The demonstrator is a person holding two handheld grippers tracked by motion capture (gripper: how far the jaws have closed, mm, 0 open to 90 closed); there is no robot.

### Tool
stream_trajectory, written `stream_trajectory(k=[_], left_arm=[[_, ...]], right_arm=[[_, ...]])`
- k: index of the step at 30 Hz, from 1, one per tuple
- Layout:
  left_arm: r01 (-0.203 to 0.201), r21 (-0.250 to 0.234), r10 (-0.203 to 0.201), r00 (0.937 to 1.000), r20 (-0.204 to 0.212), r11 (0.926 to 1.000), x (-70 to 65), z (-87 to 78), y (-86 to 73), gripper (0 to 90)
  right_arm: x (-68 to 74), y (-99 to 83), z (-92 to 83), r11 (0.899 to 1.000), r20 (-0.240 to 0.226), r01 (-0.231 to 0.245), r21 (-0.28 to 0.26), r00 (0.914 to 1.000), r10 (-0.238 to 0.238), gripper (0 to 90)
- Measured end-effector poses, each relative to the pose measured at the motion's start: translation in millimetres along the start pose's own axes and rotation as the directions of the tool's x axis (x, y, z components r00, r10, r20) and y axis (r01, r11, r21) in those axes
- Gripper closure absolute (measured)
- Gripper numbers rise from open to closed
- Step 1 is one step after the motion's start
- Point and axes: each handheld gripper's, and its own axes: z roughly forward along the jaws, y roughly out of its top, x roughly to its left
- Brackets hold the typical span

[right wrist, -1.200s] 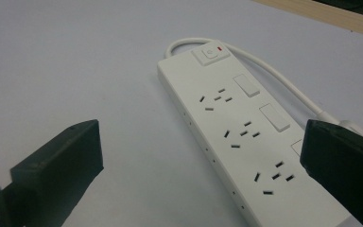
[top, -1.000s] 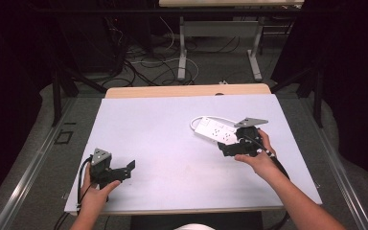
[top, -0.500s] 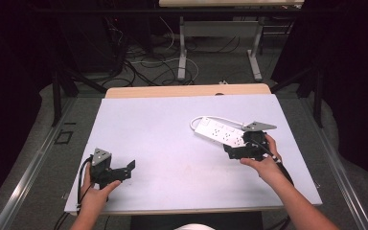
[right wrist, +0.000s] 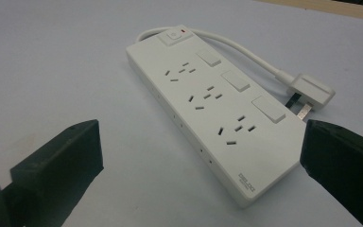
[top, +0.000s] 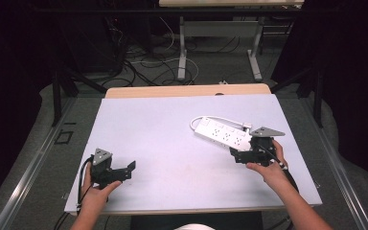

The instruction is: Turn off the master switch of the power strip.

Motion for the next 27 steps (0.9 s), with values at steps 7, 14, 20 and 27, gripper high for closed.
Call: stream_trajectory(k=[7, 14, 20, 27], left_arm=[[0.011, 0.005, -0.011, 0.9999, 0.001, 0.9999, 0.5, 0.1, 0.0, 0.5], [0.017, 0.007, -0.017, 0.9998, 0.004, 0.9998, 0.7, -0.1, 0.1, 0.5], [0.010, 0.014, -0.010, 1.0000, -0.001, 0.9999, 1.3, -0.5, 0.1, 0.5], [0.019, 0.013, -0.019, 0.9998, 0.001, 0.9997, 1.5, -0.7, 0.1, 0.5]], right_arm=[[-6.0, -10.4, -9.5, 1.000, 0.009, -0.016, -0.018, 0.9998, 0.016, 0.0], [-11.3, -20.6, -16.0, 0.999, 0.025, -0.032, -0.018, 0.9992, 0.032, 0.0], [-15.7, -30.8, -19.7, 0.999, 0.028, -0.036, -0.026, 0.9989, 0.037, 0.0], [-20.3, -43.2, -24.7, 0.998, 0.036, -0.060, -0.034, 0.9975, 0.061, 0.0]])
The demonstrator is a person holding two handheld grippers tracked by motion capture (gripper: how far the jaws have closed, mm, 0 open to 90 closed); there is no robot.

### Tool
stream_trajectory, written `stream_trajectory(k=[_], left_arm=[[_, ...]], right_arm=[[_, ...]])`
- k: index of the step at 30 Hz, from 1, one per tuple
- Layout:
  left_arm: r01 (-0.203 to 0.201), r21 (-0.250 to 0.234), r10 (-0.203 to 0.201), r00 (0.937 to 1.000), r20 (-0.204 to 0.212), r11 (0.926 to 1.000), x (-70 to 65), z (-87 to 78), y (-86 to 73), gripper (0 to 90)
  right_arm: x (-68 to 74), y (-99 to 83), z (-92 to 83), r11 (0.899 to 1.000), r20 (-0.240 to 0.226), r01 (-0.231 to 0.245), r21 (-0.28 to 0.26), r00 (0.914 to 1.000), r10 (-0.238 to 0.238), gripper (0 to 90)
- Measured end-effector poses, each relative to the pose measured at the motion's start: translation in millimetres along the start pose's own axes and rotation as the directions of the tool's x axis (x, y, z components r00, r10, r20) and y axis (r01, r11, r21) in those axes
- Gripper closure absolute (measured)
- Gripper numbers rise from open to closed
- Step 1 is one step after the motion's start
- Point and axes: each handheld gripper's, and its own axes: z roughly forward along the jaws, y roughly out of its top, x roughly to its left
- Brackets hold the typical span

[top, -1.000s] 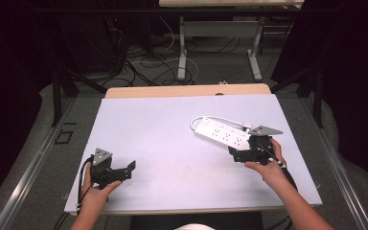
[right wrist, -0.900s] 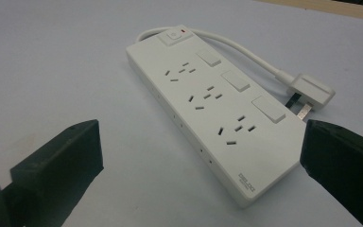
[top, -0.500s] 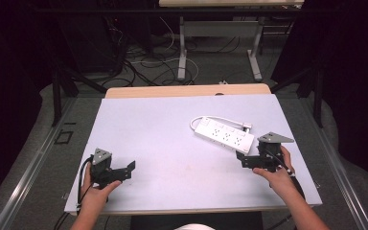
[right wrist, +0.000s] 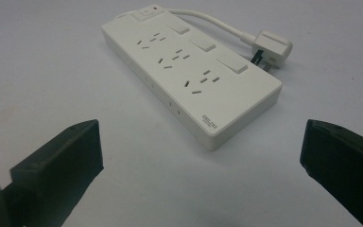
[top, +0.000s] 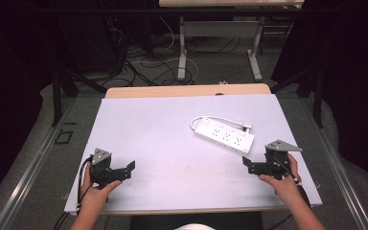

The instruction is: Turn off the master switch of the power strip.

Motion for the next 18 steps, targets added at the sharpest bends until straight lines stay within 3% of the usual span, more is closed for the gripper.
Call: stream_trajectory(k=[18], left_arm=[[0.001, 0.009, 0.000, 1.0000, -0.007, 1.0000, 0.4, 1.2, -0.5, 0.5]], right_arm=[[-16.4, -29.9, -3.7, 0.999, 0.031, -0.036, -0.033, 0.9988, 0.037, 0.0]])
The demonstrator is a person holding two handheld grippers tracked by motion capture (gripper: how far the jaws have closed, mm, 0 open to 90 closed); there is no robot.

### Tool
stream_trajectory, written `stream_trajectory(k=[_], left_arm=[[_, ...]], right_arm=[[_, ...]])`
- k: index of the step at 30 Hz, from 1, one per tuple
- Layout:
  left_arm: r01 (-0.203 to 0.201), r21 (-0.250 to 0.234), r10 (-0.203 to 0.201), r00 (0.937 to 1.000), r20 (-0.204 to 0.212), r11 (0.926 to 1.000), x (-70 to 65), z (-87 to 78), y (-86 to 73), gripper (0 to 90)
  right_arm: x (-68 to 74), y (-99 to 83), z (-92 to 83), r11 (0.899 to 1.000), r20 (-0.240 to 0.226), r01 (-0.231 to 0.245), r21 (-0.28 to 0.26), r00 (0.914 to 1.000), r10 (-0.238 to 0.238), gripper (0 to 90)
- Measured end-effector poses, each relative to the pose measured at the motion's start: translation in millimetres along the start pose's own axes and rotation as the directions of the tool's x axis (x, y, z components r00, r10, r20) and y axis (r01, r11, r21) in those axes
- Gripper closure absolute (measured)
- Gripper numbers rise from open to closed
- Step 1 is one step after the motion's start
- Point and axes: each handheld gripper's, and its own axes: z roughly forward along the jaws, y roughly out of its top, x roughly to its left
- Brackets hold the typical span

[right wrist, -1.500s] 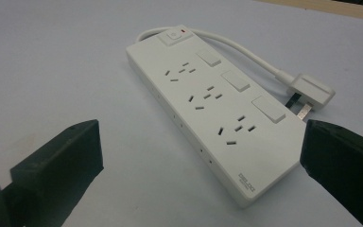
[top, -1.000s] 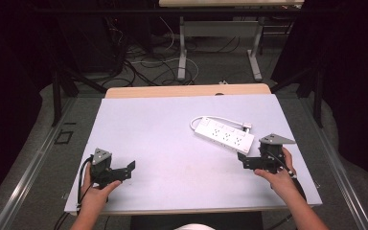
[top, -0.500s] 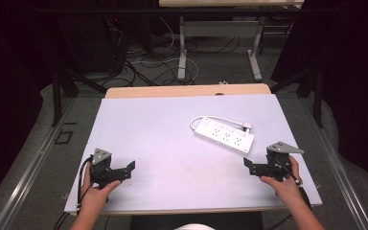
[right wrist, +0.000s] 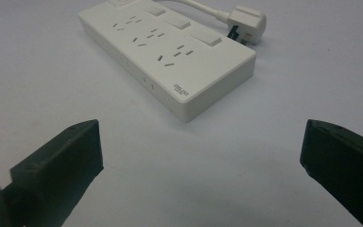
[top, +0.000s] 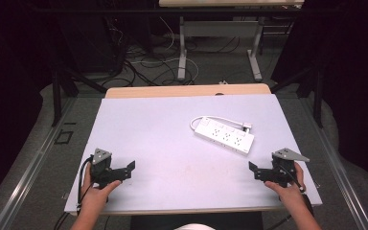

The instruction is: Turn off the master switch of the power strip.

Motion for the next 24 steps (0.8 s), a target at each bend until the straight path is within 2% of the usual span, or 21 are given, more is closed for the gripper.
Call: stream_trajectory(k=[9, 10, 12, 17, 24], left_arm=[[-0.001, 0.004, 0.001, 1.0000, 0.002, 1.0000, -0.2, 0.2, 0.0, 0.5], [-0.001, 0.004, 0.001, 1.0000, 0.002, 1.0000, -0.1, 0.2, 0.0, 0.5], [-0.001, 0.004, 0.001, 1.0000, 0.002, 1.0000, 0.2, 0.2, 0.0, 0.5], [0.003, 0.005, -0.003, 1.0000, 0.004, 1.0000, 0.1, 0.4, -0.2, 0.5], [-0.001, 0.003, 0.001, 1.0000, 0.003, 1.0000, 0.0, 1.3, -0.2, 0.5]], right_arm=[[-8.7, -7.8, -0.7, 1.000, 0.015, -0.023, 0.001, 0.9996, 0.023, 0.0], [-8.2, -8.4, 0.2, 0.999, 0.027, -0.031, -0.013, 0.9991, 0.032, 0.0], [-8.5, -7.6, -2.1, 0.999, 0.023, -0.035, 0.004, 0.9991, 0.034, 0.0], [-8.7, -6.8, -1.6, 0.999, 0.028, -0.029, -0.020, 0.9992, 0.029, 0.0], [-8.7, -6.1, -4.1, 0.999, 0.021, -0.036, -0.016, 0.9991, 0.037, 0.0]])
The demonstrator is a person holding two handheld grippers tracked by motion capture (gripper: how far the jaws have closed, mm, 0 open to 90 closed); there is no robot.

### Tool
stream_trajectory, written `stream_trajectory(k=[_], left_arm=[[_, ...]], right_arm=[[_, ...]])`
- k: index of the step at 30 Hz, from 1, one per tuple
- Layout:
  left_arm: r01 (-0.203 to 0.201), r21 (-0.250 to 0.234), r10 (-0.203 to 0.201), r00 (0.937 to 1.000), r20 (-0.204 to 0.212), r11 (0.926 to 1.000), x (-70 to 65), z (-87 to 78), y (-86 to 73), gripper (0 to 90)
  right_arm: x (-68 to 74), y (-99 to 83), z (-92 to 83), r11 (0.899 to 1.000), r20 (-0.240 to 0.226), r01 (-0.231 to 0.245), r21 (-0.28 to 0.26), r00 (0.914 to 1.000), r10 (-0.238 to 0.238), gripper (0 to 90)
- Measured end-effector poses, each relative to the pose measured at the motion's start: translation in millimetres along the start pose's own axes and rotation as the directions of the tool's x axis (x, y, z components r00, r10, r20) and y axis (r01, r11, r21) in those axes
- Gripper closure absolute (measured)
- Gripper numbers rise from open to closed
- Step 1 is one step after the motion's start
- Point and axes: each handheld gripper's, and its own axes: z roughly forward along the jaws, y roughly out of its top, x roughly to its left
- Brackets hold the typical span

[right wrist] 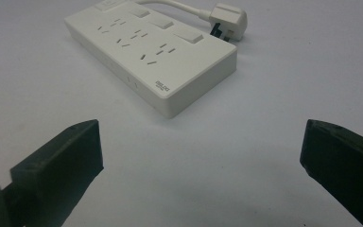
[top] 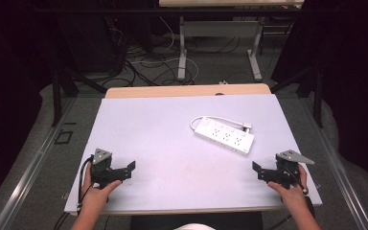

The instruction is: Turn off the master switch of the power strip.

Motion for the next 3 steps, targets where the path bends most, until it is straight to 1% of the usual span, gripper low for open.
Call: stream_trajectory(k=[2, 3], left_arm=[[0.000, 0.000, 0.000, 1.0000, 0.000, 1.0000, 0.0, 0.2, 0.1, 0.5], [0.000, 0.001, 0.000, 1.0000, 0.000, 1.0000, 0.0, 0.2, 0.3, 0.5]], right_arm=[[0.1, 0.5, -1.3, 1.000, 0.001, -0.001, 0.000, 1.0000, 0.001, 0.0], [0.0, 0.4, -0.2, 1.000, 0.003, 0.002, -0.025, 1.0000, -0.002, 0.0]])
